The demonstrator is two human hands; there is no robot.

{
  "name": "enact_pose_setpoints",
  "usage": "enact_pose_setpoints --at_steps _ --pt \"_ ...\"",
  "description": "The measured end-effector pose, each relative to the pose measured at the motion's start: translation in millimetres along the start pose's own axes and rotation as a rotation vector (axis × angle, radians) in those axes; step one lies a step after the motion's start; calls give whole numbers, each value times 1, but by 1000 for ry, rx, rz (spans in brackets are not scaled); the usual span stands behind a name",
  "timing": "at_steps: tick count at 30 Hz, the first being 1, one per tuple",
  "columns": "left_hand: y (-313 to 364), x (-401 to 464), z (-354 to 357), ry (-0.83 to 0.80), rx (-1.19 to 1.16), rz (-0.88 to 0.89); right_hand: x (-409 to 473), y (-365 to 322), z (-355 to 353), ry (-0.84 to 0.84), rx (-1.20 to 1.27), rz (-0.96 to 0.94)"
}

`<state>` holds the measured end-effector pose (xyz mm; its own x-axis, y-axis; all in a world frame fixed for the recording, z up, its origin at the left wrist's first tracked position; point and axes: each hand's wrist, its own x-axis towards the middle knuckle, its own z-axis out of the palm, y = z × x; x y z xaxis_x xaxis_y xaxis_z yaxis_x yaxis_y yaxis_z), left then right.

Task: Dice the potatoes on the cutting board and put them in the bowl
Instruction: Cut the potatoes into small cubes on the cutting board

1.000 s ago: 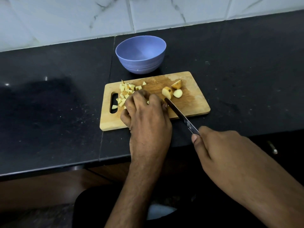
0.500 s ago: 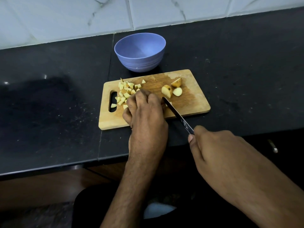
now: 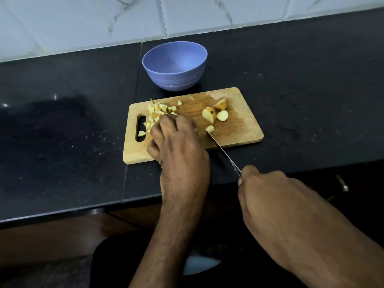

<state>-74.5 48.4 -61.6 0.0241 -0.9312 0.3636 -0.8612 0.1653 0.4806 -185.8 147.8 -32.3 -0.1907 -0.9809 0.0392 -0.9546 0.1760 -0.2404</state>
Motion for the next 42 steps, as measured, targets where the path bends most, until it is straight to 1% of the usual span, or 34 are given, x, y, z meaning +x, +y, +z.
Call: enact_pose_setpoints --at_steps 3,7,11,13,15,18,21,26,31,33,37,39,42 --pt "-1 0 -2 22 -41 -30 -1 4 7 -23 -38 1" --pt "-1 0 -4 -10 -80 40 -4 2 -8 -65 35 18" --pt "0 1 -4 -123 -17 127 -7 0 -25 -75 28 19" --pt "3 2 -4 -153 4 147 -5 4 -31 -72 11 20" --pt "5 4 -4 -164 5 144 -4 6 -34 -82 -14 44" --pt "8 10 -3 -171 1 90 -2 9 -35 -72 -39 66" --pt "17 17 2 -138 5 57 0 8 -36 -102 -34 74" --pt "24 20 6 -97 -18 42 1 9 -37 -92 -2 52" --pt "13 15 0 64 -83 -96 4 11 -37 -67 -12 56" --pt "10 17 -1 108 -87 -124 4 10 -34 -77 -5 47" --pt "13 17 1 138 -99 -33 7 9 -32 -106 34 32" --pt "15 18 2 150 -120 -6 9 11 -34 -88 44 32" --pt "18 22 4 95 -125 49 12 14 -34 -41 52 21"
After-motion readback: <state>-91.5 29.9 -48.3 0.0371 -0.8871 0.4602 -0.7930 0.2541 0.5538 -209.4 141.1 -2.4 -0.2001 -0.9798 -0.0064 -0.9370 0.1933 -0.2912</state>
